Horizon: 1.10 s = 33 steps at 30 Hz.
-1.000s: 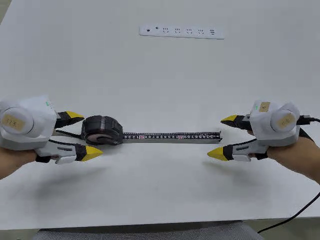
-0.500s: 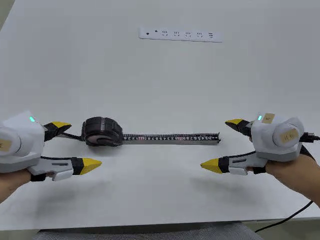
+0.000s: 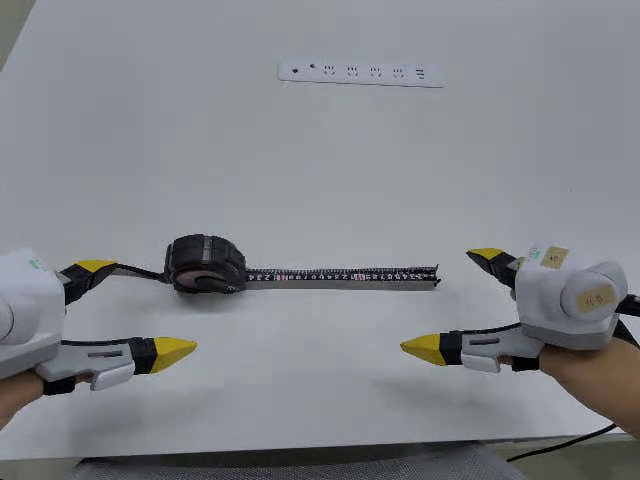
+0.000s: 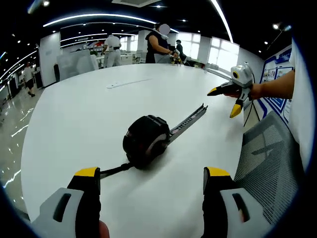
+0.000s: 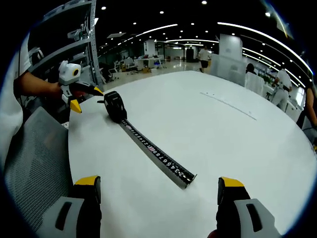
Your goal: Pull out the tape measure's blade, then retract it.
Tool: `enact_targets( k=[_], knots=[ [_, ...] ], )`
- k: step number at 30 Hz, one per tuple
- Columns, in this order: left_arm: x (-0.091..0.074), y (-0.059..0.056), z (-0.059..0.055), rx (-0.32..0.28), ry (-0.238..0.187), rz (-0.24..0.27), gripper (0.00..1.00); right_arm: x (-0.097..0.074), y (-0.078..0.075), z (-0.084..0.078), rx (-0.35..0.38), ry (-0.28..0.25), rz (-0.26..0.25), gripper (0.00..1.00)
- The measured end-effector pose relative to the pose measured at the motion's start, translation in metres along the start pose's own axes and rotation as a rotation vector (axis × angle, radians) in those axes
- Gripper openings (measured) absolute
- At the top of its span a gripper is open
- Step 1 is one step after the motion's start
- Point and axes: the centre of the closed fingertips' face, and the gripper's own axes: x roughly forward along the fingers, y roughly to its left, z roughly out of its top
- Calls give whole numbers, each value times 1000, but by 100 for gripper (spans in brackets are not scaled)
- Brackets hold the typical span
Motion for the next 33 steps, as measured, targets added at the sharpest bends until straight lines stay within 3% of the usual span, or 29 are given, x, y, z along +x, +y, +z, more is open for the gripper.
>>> enact_targets(
  k=[10,15,21,29,31,33],
  knots=[
    [-17,1,-12,-27,-15,70,83,-18,3,-3,33,-29,-46,99],
    [-26,-4,-18,-54,-22,84,82,-27,6,-2,39,-57,-70,99],
    [-36,-6,-18,-79,-58,125,83,-33,11,-5,57,-87,-91,99],
    [-40,-11,-25,-105,-62,132,85,-40,17,-17,89,-104,-112,99],
    [-40,-12,-28,-74,-50,142,86,-42,19,-20,89,-106,-113,99],
    [-40,-14,-29,-85,-52,136,87,-42,23,-26,109,-99,-104,99]
  ],
)
